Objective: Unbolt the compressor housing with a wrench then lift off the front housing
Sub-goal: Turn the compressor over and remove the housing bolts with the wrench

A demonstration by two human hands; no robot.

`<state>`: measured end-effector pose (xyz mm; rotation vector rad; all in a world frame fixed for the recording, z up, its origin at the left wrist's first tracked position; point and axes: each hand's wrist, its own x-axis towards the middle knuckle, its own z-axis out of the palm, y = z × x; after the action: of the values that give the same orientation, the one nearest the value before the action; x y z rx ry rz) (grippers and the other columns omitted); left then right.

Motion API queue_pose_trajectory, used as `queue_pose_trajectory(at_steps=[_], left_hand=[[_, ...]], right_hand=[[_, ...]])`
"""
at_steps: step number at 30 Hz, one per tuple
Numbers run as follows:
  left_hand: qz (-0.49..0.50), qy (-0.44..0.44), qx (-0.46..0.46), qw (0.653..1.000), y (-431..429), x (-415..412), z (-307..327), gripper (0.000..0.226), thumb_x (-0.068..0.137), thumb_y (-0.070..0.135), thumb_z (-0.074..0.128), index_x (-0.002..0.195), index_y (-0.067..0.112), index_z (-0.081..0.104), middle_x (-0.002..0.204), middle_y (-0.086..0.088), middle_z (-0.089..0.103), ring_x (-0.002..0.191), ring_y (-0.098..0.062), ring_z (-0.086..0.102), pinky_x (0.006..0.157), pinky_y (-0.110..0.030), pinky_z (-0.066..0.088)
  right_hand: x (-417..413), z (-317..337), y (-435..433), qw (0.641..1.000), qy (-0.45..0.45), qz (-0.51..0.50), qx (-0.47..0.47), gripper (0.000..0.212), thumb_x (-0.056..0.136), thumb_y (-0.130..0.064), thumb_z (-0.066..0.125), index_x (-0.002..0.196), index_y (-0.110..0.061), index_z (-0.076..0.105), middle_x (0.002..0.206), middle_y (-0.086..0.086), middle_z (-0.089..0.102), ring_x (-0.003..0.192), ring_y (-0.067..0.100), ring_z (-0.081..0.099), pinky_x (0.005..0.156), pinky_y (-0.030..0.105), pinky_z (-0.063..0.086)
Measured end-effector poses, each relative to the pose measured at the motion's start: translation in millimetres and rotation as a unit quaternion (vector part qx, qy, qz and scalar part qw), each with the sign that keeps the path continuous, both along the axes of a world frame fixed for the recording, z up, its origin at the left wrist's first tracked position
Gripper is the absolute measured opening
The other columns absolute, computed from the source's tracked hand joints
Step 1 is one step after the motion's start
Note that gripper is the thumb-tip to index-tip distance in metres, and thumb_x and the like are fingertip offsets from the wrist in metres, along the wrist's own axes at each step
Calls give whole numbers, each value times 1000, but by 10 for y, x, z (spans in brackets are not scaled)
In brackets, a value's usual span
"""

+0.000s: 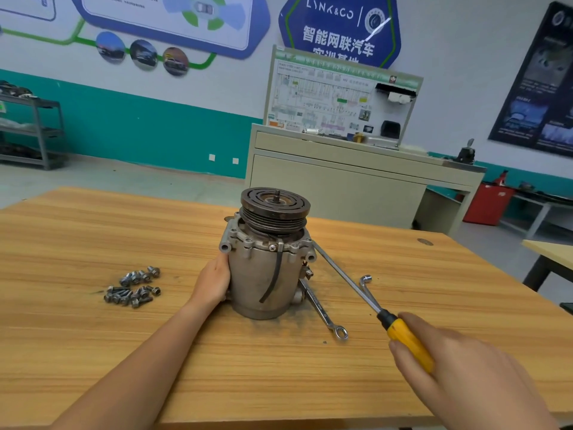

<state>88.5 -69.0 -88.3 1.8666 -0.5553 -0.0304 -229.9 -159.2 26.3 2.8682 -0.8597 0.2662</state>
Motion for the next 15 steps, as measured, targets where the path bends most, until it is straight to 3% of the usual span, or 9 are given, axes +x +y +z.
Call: queue_pose_trajectory(at_steps=[3, 9, 15], left_hand=[[22, -4, -8, 1000, -30, -52, -54, 41, 103, 31, 17, 97, 17, 54, 109, -8, 57, 101, -21, 50, 81, -28, 32], [45, -16, -4, 999, -50, -82, -59, 40, 103, 28, 18, 92, 13, 53, 108, -13, 58, 92, -18, 45, 76, -28, 29], [51, -29, 10, 998, -37, -113, -34, 34, 103, 21, 19, 89, 11, 48, 107, -19, 57, 94, -23, 47, 73, -28, 26]], right_hand=[[93, -17, -83, 1000, -9, 8, -22, 50, 90, -62, 18, 138, -48, 16, 84, -14, 53, 82, 4, 54, 60, 16, 38], [-123, -84, -49, 1000, -3, -8, -23, 44, 83, -70, 16, 126, -61, 12, 89, -20, 56, 92, -7, 56, 73, 6, 42], [-108, 35, 78, 1000, -3, -8, -4, 49, 87, -66, 18, 134, -55, 15, 98, -17, 57, 102, 1, 56, 70, 15, 39]])
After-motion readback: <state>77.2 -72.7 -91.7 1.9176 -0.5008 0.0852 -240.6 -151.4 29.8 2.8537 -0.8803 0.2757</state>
